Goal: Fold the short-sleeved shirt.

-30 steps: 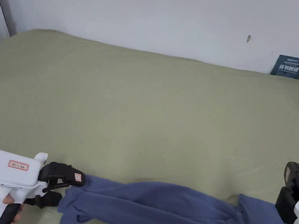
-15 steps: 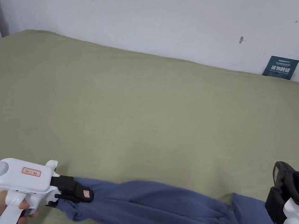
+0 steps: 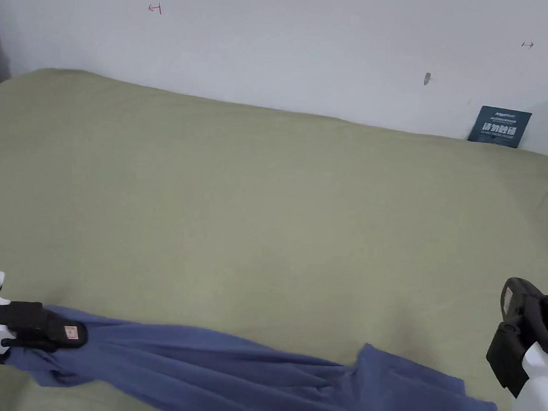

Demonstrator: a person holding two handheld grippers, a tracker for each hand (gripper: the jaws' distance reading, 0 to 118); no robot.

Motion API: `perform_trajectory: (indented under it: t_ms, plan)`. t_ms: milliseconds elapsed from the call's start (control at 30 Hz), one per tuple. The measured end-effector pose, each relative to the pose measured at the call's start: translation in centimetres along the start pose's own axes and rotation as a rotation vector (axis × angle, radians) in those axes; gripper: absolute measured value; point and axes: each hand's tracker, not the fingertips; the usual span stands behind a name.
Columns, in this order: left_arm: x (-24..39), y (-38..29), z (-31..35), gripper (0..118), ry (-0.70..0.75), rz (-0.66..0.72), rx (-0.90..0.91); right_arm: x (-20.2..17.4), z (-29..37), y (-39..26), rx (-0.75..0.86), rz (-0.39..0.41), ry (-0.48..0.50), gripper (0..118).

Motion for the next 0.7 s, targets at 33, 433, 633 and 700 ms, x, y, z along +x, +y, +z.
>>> perform_trajectory:
  t_ms: [33, 433, 633, 700]
  plan:
    - [0.8, -0.1, 0.1, 8, 0.024, -0.026, -0.005, 0.1, 0.0, 0.0, 0.003, 0.002, -0.004, 1]
    - [19.7, -5.1, -5.3, 8, 0.185, -0.396, -0.068, 2.2, 1.0, -0.3, 0.009, -0.022, -0.033, 1]
    - [24.1, -8.6, -14.0, 8, 0.294, -0.521, -0.142, 3.7, 1.3, -0.8, -0.001, -0.044, -0.058, 1]
    - [25.0, -10.0, -17.3, 8, 0.336, -0.595, -0.182, 4.2, 1.4, -1.0, -0.005, -0.047, -0.069, 1]
